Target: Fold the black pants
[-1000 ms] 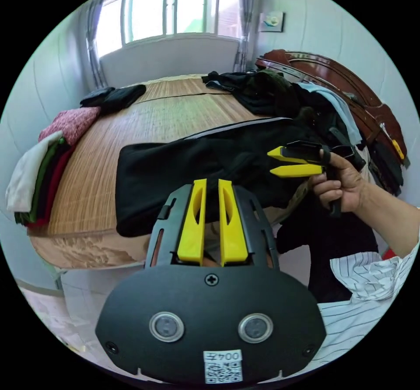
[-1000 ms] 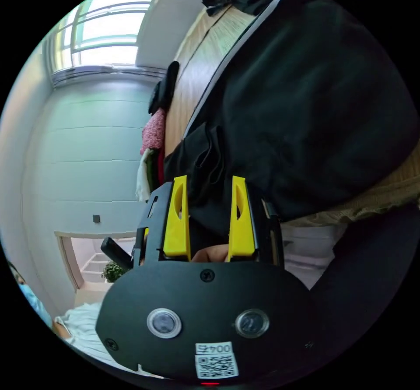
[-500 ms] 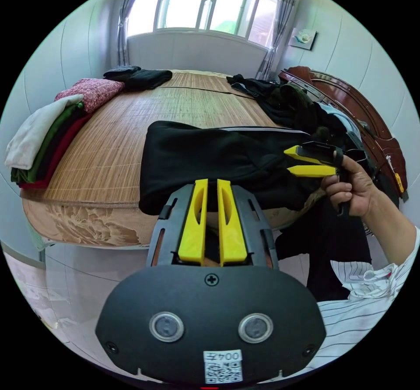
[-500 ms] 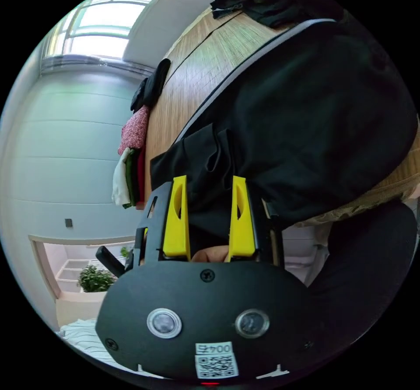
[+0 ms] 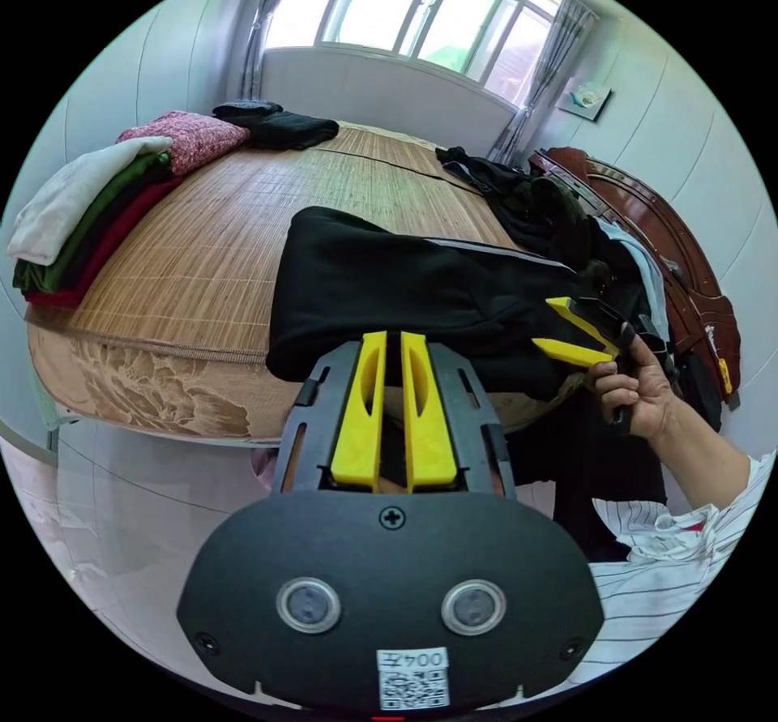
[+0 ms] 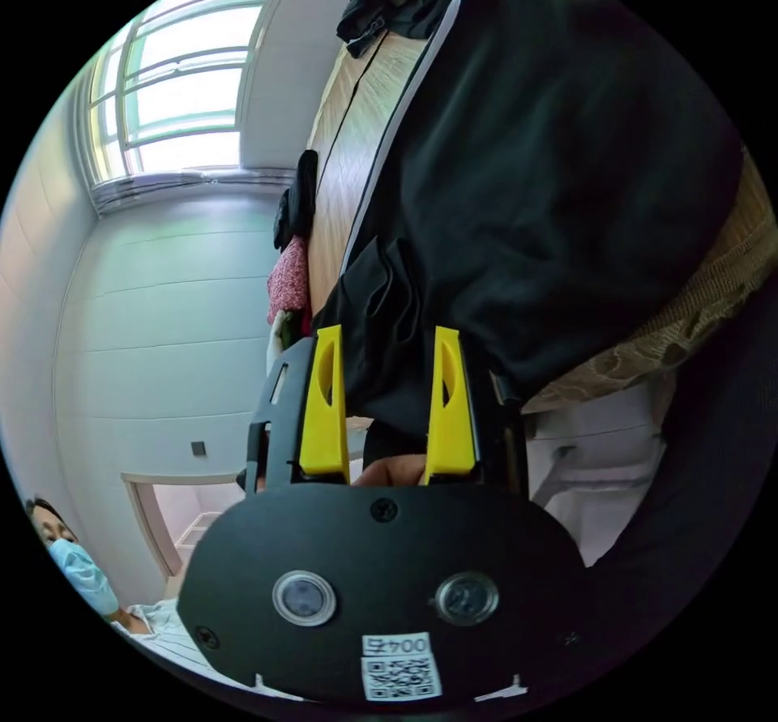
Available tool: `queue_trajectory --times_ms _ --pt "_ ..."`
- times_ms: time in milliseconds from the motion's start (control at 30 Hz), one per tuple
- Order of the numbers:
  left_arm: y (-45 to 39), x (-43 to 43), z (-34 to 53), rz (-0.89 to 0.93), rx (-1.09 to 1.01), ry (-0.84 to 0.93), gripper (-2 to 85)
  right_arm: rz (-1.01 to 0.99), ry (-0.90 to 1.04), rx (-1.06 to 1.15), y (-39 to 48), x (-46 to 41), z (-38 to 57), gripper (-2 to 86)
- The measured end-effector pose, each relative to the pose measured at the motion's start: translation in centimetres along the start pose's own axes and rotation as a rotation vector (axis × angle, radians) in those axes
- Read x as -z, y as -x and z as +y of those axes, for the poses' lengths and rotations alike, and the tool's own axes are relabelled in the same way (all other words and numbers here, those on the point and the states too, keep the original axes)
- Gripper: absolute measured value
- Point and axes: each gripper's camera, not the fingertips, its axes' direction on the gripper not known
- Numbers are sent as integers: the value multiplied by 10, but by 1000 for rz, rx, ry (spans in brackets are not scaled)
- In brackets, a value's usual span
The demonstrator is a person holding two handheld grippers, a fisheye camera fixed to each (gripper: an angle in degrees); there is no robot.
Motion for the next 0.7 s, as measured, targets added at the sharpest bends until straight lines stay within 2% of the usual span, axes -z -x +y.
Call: queue_trajectory --times_ms 233,333,467,700 --pt "14 11 -19 12 23 10 27 47 71 53 11 -25 -19 160" --pt "20 18 -26 17 36 6 27 39 34 101 20 -18 -13 144" --pt "27 25 -37 32 57 17 28 -90 79 6 -5 -24 -7 149" --pt "29 40 -52 38 58 19 30 -47 107 18 -13 -37 -2 165"
